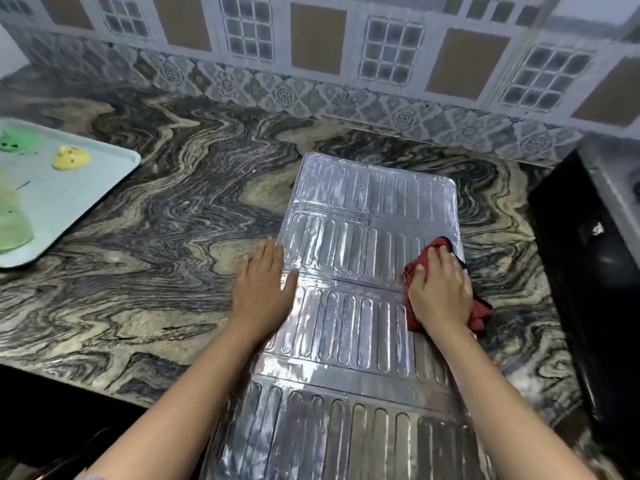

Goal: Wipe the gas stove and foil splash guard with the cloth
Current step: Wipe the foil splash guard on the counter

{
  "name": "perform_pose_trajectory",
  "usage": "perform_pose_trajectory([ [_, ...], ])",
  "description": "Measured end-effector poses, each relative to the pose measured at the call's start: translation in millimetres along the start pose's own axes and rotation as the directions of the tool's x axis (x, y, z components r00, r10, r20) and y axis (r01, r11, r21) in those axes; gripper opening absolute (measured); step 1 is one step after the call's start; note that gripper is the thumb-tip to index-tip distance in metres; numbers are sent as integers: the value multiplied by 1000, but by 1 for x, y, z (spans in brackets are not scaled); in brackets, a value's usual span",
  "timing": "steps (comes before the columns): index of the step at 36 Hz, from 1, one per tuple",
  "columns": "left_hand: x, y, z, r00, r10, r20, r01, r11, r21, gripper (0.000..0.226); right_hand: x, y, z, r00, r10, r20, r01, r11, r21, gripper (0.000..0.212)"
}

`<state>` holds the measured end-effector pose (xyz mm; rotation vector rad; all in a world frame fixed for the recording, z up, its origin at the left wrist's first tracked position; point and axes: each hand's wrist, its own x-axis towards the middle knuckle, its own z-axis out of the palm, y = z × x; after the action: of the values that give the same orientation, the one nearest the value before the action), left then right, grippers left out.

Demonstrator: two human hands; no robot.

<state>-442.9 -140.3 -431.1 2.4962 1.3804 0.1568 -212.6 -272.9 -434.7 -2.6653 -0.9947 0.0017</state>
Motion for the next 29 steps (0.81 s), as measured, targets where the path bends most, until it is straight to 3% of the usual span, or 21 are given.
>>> perform_pose_trajectory([
  [11, 4, -6, 15, 999, 27, -31, -26, 999, 33, 65, 80, -12, 9, 999, -11, 37, 10, 1000, 8, 50],
  [19, 3, -5, 15, 999, 13, -40, -11, 999, 36, 63, 102, -33, 21, 998, 53, -35, -52, 998, 42, 51],
  [29, 3, -3, 13, 999, -3, -34, 3, 1000, 14, 63, 96, -98, 43, 982, -191, 15, 190, 981, 39, 53],
])
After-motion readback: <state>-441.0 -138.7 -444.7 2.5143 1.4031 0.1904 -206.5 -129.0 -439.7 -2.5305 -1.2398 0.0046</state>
